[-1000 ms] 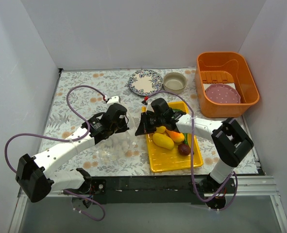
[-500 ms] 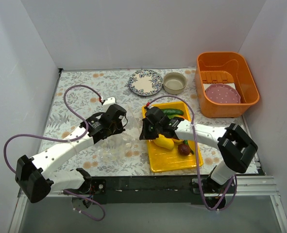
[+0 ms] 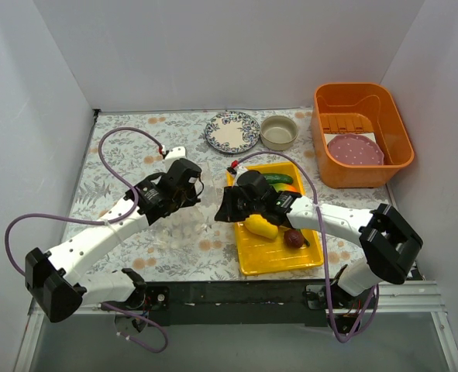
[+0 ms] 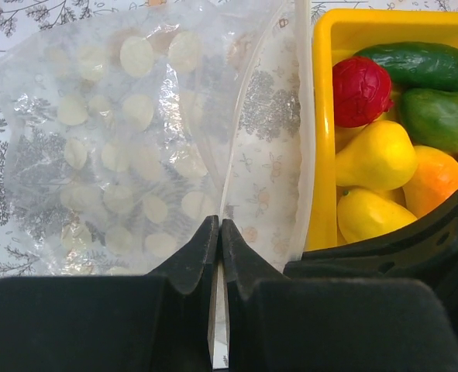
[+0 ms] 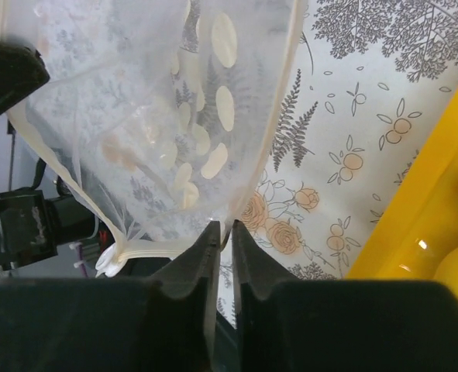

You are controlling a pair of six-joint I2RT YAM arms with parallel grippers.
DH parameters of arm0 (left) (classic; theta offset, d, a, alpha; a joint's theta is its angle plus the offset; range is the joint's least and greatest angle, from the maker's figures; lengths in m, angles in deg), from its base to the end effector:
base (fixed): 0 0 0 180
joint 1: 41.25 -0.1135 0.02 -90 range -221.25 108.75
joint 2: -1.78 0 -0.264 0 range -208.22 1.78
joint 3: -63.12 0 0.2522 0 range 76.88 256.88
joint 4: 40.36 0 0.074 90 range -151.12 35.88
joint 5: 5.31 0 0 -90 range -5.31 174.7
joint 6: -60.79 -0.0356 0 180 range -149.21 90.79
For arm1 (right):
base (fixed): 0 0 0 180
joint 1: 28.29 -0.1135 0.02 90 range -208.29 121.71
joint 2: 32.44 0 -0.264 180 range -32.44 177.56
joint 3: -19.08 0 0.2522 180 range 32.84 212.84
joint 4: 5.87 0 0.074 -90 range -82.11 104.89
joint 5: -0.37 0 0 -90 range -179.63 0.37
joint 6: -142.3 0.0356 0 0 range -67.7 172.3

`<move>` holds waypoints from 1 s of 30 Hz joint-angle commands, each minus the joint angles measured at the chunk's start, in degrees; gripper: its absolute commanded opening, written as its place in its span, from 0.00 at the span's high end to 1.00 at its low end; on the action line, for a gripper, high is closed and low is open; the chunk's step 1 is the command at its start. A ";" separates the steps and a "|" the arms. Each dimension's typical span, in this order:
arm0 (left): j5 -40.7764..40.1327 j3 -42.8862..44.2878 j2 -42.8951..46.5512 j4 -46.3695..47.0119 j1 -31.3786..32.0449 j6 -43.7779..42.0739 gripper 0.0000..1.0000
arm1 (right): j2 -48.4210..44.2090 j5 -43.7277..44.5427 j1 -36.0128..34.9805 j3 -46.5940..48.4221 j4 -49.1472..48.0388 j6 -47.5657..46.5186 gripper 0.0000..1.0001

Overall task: Place the food in the zip-top bag and seal the zipper
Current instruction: Open the zipper of the food storage bag at the center of the board, then pick up the fake fruit from the bin.

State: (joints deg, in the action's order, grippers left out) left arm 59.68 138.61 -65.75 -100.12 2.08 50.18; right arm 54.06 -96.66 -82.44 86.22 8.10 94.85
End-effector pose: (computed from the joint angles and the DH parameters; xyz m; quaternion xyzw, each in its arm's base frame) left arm 0.1810 -0.1500 0.3089 -0.3529 0.8553 -0.1823 0.3327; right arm 0.1916 0.2726 0.2333 -0.1177 0.8711 0.3898 0.2745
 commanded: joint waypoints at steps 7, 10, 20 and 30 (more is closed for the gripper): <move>4.71 -2.93 1.08 7.67 -0.09 -6.36 1.00 | -9.15 6.76 0.18 0.40 5.14 -5.19 0.45; 6.11 -4.60 1.78 8.91 -0.09 -6.62 1.00 | -11.78 12.02 1.24 0.76 10.32 -6.59 0.42; 9.63 -7.59 3.54 11.45 -0.09 -6.53 1.00 | -19.43 19.50 10.72 -4.33 27.82 -8.88 0.36; 10.95 -7.51 2.31 11.98 -0.09 -7.33 1.00 | -27.00 16.16 14.16 -12.69 29.15 -8.44 0.36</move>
State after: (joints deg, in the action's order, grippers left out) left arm 69.69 130.77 -64.13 -89.15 2.08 43.82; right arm 27.98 -80.36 -68.60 74.77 35.95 86.59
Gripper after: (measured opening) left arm 0.020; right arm 0.644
